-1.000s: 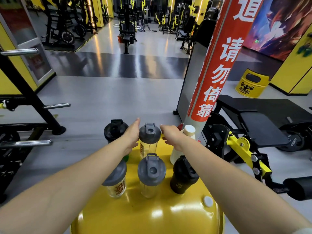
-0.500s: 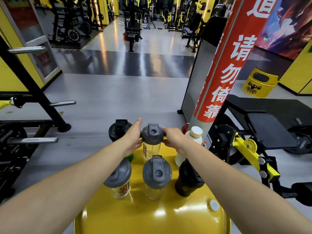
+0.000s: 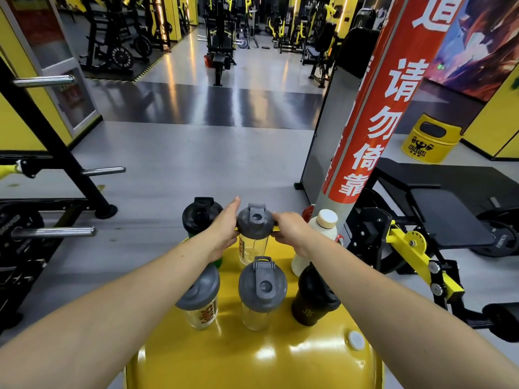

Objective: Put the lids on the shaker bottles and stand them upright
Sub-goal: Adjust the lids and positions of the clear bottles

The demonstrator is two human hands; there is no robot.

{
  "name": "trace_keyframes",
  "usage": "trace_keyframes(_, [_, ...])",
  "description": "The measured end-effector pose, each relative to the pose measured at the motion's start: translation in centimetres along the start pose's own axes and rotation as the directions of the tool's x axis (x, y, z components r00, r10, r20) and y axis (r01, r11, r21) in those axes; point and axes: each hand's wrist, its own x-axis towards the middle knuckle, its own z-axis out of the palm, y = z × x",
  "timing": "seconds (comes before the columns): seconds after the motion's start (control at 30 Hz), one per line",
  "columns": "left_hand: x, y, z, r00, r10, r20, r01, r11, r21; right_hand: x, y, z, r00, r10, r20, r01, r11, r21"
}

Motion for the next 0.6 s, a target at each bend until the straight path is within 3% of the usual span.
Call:
trace_keyframes(0.37, [-2.1,0.6,0.0,0.996,-0.081,-0.028,0.080,0.997,-0.019,-3.2,-1.3,-1.1,0.997,-0.004,-0.078,-0.001,0.997,-0.074])
trace_keyframes(0.6, [-6.3,0.9,0.0,0.995,-0.089,0.038,0.088,0.996,0.029,-6.8,-0.7,-0.3,0.994,0.041,-0.100,-0.035,0.997,0.063])
